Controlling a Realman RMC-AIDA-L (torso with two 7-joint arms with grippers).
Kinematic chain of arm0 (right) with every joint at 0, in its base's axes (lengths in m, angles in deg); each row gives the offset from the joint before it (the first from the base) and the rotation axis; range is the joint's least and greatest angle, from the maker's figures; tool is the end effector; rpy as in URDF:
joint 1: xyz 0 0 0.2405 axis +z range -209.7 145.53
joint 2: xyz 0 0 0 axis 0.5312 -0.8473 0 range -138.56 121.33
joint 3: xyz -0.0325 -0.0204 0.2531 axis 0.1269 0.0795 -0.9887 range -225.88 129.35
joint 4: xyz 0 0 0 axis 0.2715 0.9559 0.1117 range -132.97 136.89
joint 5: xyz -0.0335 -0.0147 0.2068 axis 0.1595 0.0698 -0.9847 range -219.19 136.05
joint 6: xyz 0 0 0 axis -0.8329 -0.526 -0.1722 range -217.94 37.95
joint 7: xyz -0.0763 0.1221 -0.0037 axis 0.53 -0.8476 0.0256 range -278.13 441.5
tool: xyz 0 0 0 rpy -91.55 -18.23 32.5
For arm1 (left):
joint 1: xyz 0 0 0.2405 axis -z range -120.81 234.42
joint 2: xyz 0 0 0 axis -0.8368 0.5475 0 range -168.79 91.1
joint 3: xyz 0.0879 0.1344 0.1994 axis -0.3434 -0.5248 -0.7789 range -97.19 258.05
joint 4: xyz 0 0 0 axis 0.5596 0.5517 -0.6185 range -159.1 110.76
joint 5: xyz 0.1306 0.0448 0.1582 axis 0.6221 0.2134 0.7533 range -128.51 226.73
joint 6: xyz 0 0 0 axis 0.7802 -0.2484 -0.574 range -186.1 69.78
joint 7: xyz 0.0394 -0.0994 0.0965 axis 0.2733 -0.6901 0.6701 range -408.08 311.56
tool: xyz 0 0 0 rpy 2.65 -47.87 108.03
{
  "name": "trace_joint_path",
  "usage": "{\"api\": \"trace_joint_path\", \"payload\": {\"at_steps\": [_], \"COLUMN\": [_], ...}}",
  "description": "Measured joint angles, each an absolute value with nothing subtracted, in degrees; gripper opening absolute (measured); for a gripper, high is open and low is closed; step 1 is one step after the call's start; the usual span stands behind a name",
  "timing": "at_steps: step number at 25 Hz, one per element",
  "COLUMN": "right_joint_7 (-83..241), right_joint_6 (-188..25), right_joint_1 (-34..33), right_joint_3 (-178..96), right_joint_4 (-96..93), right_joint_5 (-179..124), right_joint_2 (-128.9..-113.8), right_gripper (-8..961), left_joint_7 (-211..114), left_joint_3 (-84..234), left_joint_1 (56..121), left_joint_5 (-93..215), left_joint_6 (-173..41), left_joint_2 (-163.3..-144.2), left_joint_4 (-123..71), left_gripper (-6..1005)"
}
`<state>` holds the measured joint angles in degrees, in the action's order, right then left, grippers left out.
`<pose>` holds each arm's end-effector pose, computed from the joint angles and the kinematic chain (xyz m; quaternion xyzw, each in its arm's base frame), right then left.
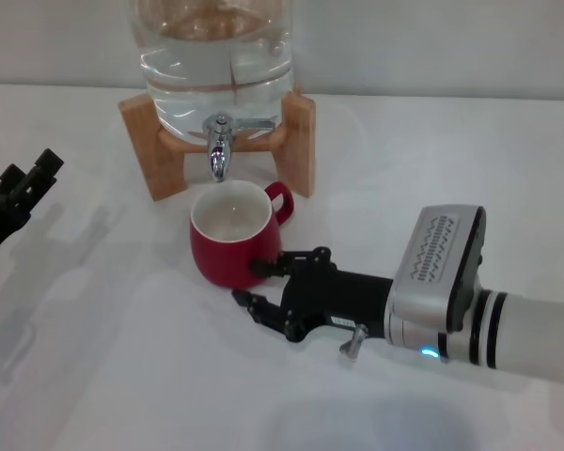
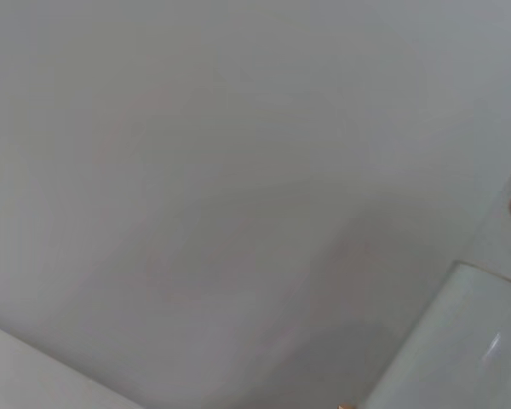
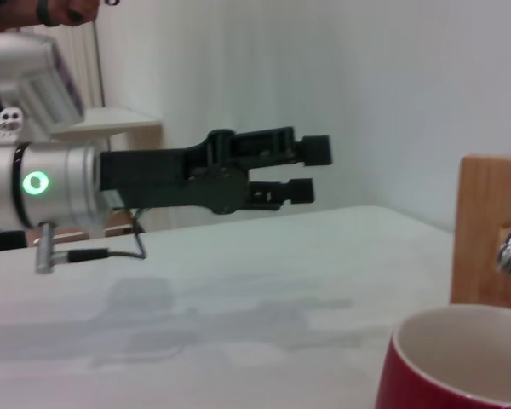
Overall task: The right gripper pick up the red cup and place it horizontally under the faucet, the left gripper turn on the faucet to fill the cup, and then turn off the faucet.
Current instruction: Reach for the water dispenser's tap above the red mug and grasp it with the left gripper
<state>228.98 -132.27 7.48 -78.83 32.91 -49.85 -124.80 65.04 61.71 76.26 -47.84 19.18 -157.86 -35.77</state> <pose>0.1744 0.3213 -0.1535 -0.9492 0.0948 0.2399 0.1803 -0.3602 0.2896 0.0180 -0.6496 -0.4406 -0.4627 0.4120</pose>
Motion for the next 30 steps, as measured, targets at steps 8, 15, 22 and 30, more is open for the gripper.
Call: {"api": "trace_joint_path", "payload": {"at_steps": [8,15,22,30], "right_joint_7": [229.15,229.43,229.38,224.17], "right_joint_6": [-130.30,-130.92,-133.07,-135.29], "right_joint_1": [8.04,7.60,6.18,4.82], "right_joint_3": [-79.36,-80.22,-80.26,-81.78], "right_joint_4": [33.22,33.38,32.66,32.56], "right_joint_5": [-49.94,-49.94,-49.66,-49.56], "right_joint_2": [-124.80,-124.64,-123.98,-121.57], "right_gripper": [394,394,394,394], "left_joint_7": [65.03,64.94,64.86,64.79], "left_joint_3": [61.71,61.71,61.71,61.71], "left_joint_1": [76.50,76.50,76.71,76.62], "left_joint_5": [-47.83,-47.83,-47.97,-48.39], "left_joint_6": [19.18,19.18,18.50,17.42], "left_joint_2": [-157.94,-157.94,-157.86,-157.76], "left_joint_4": [-35.77,-35.77,-35.77,-36.49], "left_gripper": [832,832,832,831]}}
